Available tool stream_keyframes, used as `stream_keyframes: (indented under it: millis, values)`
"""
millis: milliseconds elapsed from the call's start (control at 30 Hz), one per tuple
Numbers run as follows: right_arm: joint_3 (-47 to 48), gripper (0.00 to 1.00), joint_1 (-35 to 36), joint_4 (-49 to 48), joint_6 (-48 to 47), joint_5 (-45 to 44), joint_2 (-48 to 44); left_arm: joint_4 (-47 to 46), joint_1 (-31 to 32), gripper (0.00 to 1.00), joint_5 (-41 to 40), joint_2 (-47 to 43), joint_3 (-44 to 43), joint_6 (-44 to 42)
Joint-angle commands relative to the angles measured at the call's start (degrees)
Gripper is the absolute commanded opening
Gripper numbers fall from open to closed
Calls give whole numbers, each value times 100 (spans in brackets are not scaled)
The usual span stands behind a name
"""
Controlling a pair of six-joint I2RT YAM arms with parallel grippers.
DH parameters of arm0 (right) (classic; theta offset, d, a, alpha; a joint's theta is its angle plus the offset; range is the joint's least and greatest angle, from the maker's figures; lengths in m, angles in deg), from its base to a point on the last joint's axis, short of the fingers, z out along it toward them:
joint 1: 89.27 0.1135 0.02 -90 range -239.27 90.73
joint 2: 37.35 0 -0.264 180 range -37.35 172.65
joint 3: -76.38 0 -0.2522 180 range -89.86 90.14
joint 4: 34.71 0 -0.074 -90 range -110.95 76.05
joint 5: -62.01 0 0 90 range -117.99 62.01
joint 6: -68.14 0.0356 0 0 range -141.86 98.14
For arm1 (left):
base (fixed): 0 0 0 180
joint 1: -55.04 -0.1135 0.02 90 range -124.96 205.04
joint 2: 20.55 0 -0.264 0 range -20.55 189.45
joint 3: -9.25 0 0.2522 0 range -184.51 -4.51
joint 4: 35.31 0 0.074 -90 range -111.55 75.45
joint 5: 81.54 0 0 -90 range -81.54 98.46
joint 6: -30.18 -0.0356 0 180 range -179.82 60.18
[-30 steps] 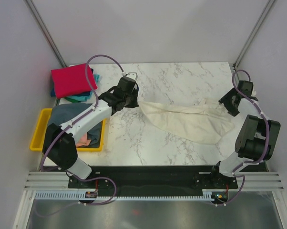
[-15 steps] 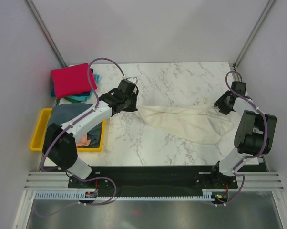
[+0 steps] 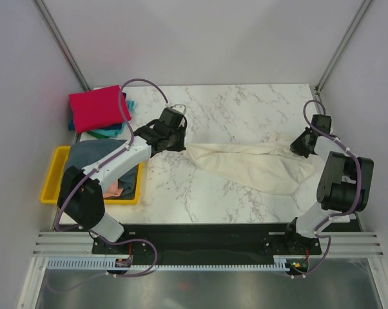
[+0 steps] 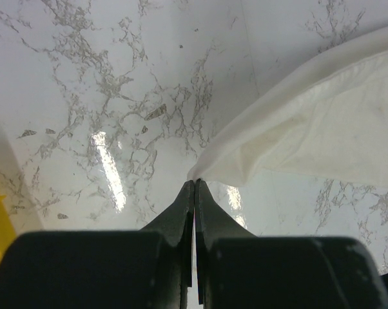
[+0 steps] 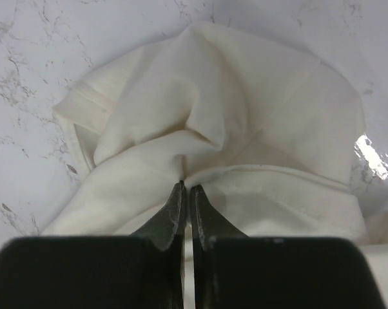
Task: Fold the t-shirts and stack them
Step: Flatten the tshirt out
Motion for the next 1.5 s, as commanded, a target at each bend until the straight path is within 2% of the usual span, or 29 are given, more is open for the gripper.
stream_keyframes:
  millis: [0, 167, 400, 767, 933, 1000, 1133, 1267, 1300, 1467]
  values:
    - [-11, 4, 39, -80, -37, 78, -433, -64, 13, 2, -5, -55, 14, -92]
    - [296, 2, 39, 262, -115, 218, -1003, -29, 13, 2, -22, -151, -74, -163]
    - [1043, 0, 39, 1131, -239, 253, -2006, 296, 13, 2, -5, -740, -627, -197]
    - [2826, 0, -14, 2117, -423, 227, -3560, 463, 21, 2, 206, -2566, -1505, -971]
    - [3732, 0, -14, 2302, -564, -324, -4526, 384, 21, 2, 609, -3332, -1823, -1392]
    - [4102, 0, -5, 2302, -625, -597, -4818, 96, 21, 2, 1066, -3840, -1762, -1629]
    - [4796, 0, 188, 2407, -844, -1301, -5398, -257, 21, 2, 1348, -4483, -1761, -1753]
    - [5533, 0, 513, 2399, -959, -2092, -5680, -275, 21, 2, 1682, -4809, -2112, -1867]
    - [5805, 0, 662, 2407, -1055, -2128, -5672, -284, 13, 2, 1918, -4897, -2209, -1920]
    - [6719, 0, 874, 2495, -1652, -2032, -5128, -363, 13, 2, 1850, -4881, -2367, -2105]
